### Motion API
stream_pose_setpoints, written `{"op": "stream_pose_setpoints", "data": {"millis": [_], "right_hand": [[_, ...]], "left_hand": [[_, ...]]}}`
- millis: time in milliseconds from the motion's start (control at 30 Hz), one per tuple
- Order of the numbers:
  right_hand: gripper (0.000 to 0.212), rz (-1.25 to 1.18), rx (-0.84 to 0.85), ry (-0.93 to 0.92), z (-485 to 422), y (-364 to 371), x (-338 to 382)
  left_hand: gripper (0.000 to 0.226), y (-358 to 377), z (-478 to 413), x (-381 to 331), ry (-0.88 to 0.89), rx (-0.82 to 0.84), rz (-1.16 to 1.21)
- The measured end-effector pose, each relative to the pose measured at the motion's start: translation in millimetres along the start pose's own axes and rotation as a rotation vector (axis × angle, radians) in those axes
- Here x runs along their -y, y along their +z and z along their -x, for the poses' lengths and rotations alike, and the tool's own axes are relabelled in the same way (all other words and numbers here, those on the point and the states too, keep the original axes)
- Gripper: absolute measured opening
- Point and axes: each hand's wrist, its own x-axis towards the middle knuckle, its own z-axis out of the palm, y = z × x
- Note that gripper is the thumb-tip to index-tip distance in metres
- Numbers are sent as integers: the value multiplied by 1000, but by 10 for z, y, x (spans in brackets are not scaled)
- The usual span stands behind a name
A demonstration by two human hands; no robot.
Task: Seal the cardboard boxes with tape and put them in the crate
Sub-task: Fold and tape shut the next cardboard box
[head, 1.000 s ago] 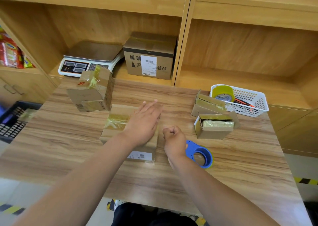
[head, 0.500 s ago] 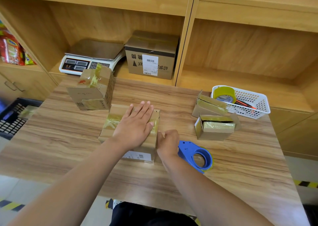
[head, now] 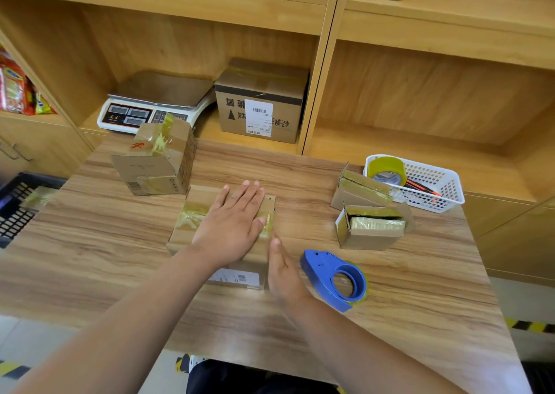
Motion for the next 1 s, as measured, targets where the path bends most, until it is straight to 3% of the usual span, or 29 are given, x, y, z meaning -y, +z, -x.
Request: {"op": "stream_pose_setpoints", "data": {"millis": [100,233,333,533,633,767,1000], "right_hand": [[63,-23,-48,-31,-98,-151,95],[93,133,77,-204,-357,-350,377],[82,172,118,-231,-457,-391,437],[46,145,-60,-286,-566,-355,530],[38,175,-77,-315,-586,-343,545],[36,181,-86,-301,-594,-318,513],[82,309,113,-245,-580,-406,486]], "left_hand": [[65,1,-3,17,9,-3,2],[60,6,-12,37,19,8,15],[59,-6,-21,53,12,6,18],[62,-66,-43,146,82,58,51],[82,-196,-75,349,171,149,42],[105,-279,-111,458,54,185,39],[99,-271,-247,453,88,156,20]]}}
